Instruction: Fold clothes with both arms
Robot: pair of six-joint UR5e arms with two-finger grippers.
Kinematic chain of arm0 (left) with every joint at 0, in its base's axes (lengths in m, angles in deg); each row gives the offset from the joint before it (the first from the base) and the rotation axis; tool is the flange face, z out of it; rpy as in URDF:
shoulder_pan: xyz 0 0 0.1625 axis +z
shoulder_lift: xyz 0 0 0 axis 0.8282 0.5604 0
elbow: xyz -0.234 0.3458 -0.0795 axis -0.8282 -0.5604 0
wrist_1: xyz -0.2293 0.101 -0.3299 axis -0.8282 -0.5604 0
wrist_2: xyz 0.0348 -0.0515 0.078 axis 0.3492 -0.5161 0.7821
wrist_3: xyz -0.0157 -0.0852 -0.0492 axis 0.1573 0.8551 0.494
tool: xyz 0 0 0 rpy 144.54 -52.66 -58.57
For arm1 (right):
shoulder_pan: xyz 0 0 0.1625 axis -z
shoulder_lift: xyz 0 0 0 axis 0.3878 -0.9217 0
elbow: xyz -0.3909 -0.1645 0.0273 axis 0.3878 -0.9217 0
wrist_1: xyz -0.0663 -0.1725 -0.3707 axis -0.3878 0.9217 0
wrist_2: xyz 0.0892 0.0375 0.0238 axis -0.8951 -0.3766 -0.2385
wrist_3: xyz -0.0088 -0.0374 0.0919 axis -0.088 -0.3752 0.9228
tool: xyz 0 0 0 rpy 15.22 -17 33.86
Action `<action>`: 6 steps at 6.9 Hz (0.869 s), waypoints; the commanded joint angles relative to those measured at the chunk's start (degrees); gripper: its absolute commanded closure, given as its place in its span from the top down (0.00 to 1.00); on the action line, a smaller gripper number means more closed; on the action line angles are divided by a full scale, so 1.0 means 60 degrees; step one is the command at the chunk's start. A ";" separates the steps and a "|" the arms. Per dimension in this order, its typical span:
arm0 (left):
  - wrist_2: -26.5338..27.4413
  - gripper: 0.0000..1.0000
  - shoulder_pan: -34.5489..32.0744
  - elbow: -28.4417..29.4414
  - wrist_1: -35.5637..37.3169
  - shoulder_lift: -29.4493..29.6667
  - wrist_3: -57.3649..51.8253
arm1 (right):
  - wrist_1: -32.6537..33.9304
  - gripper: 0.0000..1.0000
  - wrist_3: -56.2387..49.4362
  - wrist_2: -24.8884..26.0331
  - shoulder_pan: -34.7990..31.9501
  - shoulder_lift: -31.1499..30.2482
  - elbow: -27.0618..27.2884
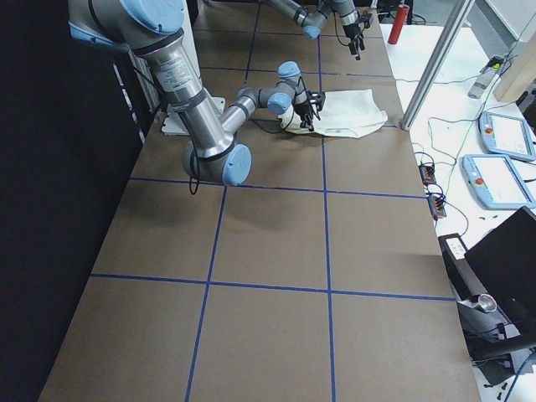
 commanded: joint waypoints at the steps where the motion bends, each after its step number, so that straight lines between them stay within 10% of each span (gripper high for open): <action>1: 0.0000 1.00 0.0046 -0.0139 0.0000 -0.0053 0.0058 | 0.0008 0.00 0.0006 0.0350 0.0418 -0.1180 0.1203; 2: 0.0000 1.00 0.0061 -0.0197 0.0000 -0.0053 0.0073 | 0.0008 0.99 0.0006 0.0452 0.0462 -0.1139 0.1220; 6: -0.0014 1.00 0.0076 -0.0564 0.0029 -0.0302 0.0205 | 0.2717 1.00 -0.1164 0.0434 0.0969 0.0109 0.2229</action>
